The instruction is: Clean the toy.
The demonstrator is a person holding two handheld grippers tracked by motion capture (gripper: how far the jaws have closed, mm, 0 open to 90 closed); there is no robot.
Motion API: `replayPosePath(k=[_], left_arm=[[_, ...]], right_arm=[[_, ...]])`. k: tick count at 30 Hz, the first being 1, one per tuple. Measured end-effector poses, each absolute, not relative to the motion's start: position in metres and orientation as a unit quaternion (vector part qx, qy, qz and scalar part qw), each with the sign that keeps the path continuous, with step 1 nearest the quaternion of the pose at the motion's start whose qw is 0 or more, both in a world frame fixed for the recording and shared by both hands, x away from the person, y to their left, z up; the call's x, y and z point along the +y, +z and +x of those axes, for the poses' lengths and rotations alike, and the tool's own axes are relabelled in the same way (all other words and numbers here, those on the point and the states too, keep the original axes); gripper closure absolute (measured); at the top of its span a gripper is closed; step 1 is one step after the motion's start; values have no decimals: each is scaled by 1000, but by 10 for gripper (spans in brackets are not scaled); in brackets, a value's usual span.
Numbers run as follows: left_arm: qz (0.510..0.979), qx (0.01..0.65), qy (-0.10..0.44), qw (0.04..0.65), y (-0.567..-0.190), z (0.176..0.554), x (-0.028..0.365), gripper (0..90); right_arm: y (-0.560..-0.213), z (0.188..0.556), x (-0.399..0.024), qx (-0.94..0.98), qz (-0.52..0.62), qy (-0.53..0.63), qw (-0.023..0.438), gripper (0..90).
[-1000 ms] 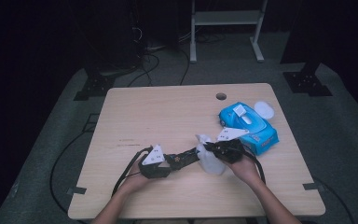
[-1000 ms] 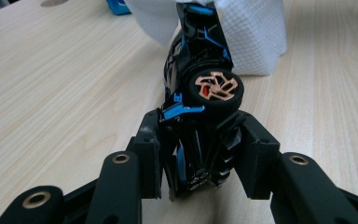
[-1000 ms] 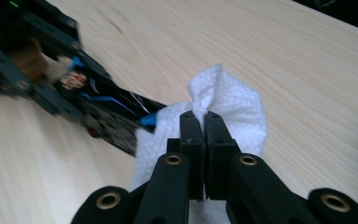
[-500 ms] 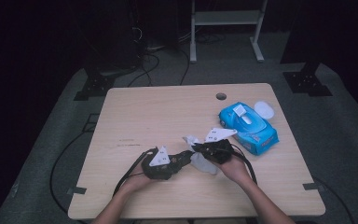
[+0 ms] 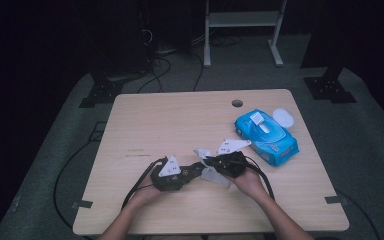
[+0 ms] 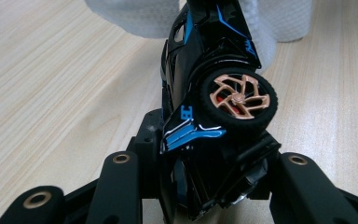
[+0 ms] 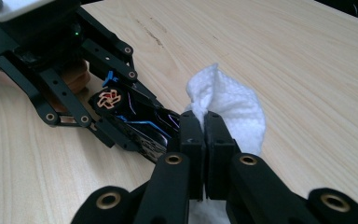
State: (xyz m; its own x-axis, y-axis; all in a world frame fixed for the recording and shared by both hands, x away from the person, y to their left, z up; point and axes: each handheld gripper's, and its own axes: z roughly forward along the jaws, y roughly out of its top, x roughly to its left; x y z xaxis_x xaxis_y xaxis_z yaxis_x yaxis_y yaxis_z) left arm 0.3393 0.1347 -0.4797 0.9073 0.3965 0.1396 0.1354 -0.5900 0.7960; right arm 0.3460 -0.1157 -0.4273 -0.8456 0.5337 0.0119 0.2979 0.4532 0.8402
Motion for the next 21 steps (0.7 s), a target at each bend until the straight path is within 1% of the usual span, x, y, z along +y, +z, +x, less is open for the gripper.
replayPosePath(k=[6,8,9,10,11,14,17,21], left_arm=[[879,156,148,425,-480,341,135,572],[888,154,154,406,-481,341,133,532],[888,156,153,406,-481,341,133,513],[888,155,151,407,-481,342,133,513],[888,152,148,407,-481,342,132,519],[889,148,151,407,-481,341,132,582],[885,148,162,410,-481,339,130,589],[869,143,173,441,-471,336,133,590]], right_arm=[[-428,344,-116,843,250,457,137,881],[-428,344,-116,843,251,454,142,881],[-428,344,-118,842,254,455,139,881],[-428,344,-119,842,254,455,139,881],[-428,343,-120,842,256,453,141,881],[-429,343,-123,840,260,456,139,880],[-428,343,-124,840,260,455,138,880],[-424,344,-134,828,276,467,139,880]])
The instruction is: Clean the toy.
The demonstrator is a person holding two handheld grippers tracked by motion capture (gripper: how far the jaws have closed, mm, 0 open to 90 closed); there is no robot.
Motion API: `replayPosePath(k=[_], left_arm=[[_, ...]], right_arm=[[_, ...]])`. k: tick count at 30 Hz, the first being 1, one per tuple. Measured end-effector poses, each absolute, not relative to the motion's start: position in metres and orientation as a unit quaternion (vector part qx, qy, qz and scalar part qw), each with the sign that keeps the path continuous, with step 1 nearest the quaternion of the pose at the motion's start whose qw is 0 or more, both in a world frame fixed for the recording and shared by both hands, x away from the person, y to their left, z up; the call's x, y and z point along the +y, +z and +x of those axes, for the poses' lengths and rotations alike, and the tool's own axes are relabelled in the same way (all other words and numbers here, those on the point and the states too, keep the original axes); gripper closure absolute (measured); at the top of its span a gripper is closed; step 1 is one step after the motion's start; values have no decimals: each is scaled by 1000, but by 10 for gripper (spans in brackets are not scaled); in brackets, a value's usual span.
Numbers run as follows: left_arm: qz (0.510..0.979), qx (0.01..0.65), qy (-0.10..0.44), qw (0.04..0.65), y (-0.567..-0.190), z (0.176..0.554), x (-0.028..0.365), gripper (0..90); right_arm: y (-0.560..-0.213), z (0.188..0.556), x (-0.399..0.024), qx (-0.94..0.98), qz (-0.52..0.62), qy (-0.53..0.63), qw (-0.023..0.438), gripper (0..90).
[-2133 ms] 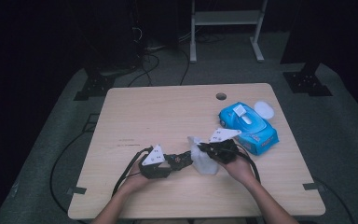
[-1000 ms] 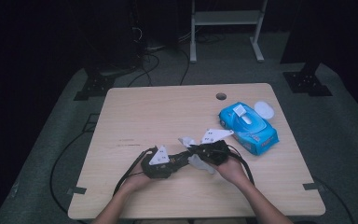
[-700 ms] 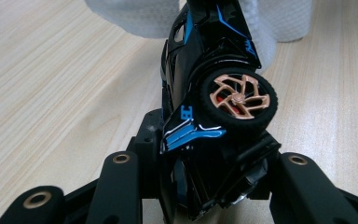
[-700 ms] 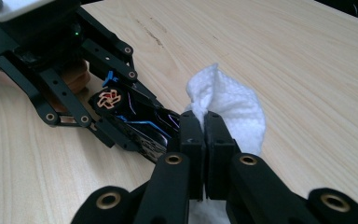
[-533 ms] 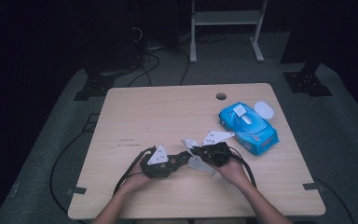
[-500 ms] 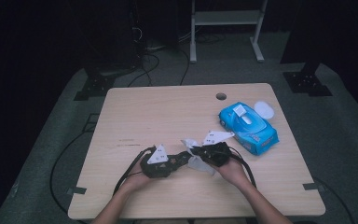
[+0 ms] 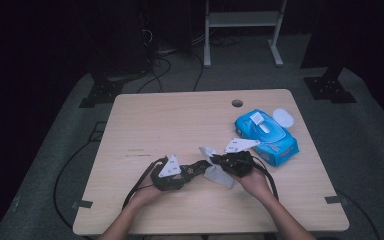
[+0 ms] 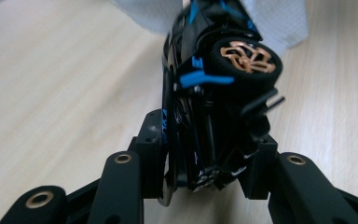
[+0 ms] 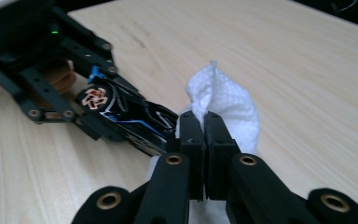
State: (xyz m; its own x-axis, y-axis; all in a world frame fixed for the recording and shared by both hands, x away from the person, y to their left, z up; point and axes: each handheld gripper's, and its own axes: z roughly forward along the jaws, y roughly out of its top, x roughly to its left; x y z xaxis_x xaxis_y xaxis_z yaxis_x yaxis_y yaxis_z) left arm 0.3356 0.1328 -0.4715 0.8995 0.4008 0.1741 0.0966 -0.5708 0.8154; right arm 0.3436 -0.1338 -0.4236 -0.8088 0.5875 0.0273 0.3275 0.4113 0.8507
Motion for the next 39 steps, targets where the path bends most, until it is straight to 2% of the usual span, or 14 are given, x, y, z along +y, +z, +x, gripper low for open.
replayPosePath(k=[7,13,28,39], left_arm=[[845,150,183,479,-459,331,134,589],[842,144,197,482,-454,328,134,587],[839,144,191,489,-454,329,135,584],[842,140,181,488,-450,328,136,578]], right_arm=[[-420,342,-145,817,291,482,127,880],[-429,343,-142,814,298,486,115,880],[-427,340,-138,818,297,472,140,879],[-424,338,-136,821,290,472,138,879]])
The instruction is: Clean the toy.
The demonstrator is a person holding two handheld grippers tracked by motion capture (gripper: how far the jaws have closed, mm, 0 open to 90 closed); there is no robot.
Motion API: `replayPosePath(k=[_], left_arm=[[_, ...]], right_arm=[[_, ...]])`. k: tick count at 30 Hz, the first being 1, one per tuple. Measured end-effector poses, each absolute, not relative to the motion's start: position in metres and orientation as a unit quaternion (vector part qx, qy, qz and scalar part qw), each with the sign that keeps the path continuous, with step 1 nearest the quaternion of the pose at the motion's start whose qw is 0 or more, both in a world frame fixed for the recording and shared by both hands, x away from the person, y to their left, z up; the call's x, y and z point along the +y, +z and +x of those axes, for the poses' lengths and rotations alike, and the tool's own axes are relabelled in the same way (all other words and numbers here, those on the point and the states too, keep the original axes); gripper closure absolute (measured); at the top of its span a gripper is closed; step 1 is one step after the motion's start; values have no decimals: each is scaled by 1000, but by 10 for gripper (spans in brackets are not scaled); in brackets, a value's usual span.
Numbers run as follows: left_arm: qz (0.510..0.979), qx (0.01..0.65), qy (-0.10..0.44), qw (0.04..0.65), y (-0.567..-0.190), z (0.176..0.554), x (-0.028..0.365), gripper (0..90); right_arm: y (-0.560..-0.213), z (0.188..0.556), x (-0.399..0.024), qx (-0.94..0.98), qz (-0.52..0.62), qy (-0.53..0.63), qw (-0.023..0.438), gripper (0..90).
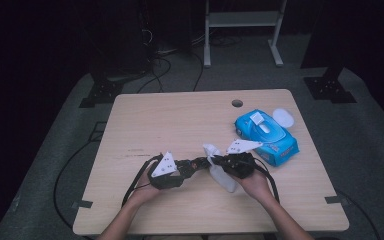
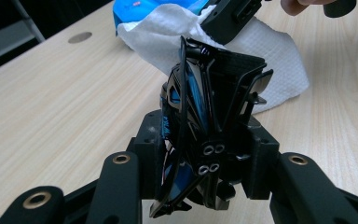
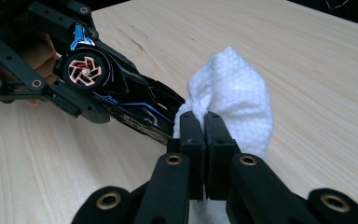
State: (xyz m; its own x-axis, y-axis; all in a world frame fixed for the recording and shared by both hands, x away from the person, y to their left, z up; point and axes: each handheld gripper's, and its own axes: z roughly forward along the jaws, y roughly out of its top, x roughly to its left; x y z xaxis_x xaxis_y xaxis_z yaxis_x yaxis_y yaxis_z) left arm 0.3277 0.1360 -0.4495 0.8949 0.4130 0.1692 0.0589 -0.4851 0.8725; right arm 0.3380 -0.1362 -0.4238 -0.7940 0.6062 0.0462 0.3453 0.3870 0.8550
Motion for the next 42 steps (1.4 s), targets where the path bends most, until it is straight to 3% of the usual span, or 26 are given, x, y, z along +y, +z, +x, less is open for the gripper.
replayPosePath(k=[15,26,42], left_arm=[[825,145,177,516,-447,328,140,573],[800,141,182,554,-436,323,140,579],[787,141,178,574,-432,335,118,571]], right_arm=[[-424,338,-133,822,291,469,140,879],[-432,339,-133,814,300,484,111,879],[-435,346,-145,795,329,501,96,880]])
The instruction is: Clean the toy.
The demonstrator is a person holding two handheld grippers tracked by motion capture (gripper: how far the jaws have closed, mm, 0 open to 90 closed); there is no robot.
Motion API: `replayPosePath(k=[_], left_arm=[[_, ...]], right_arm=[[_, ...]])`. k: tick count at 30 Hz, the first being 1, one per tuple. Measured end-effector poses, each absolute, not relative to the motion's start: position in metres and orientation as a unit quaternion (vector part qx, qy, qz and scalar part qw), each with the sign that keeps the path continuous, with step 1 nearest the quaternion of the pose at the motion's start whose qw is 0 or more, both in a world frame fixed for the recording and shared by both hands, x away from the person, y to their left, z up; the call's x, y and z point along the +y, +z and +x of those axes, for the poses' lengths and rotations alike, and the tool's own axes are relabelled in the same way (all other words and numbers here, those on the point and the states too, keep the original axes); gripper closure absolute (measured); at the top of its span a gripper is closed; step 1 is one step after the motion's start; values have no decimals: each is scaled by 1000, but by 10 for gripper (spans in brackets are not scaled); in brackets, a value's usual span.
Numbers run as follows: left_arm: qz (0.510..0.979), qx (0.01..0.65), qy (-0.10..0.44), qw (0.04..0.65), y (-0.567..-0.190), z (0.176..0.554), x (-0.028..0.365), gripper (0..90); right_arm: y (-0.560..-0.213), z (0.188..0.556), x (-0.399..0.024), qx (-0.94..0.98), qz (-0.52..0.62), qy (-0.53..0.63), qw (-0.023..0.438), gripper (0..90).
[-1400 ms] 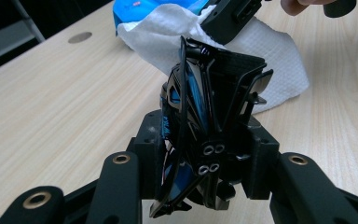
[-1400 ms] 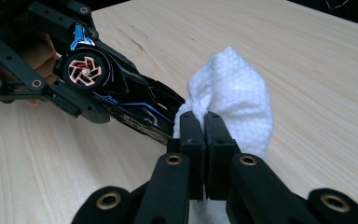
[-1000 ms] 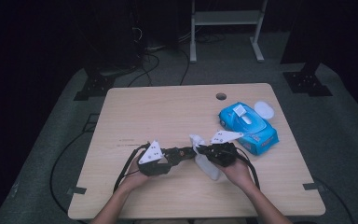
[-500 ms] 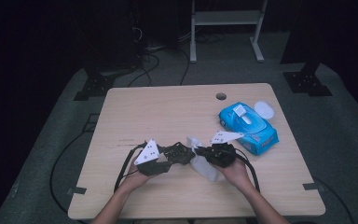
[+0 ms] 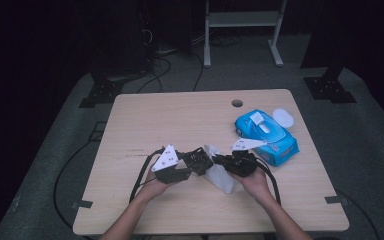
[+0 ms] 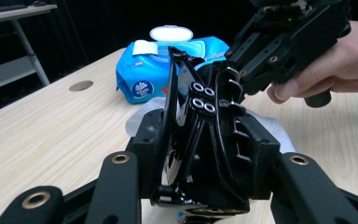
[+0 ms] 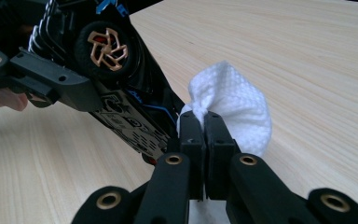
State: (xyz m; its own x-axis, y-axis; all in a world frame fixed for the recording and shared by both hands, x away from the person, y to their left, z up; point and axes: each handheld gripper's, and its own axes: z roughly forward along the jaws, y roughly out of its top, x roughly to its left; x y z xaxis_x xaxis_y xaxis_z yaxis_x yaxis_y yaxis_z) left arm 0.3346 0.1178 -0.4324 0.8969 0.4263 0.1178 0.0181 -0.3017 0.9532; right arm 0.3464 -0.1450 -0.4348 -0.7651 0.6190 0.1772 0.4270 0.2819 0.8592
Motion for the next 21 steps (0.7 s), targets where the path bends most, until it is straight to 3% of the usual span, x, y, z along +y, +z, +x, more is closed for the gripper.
replayPosePath(k=[17,21], left_arm=[[801,153,172,552,-439,337,107,571],[810,146,171,541,-436,334,109,571]], right_arm=[[-434,346,-147,796,332,497,100,879],[-416,342,-155,781,325,520,115,879]])
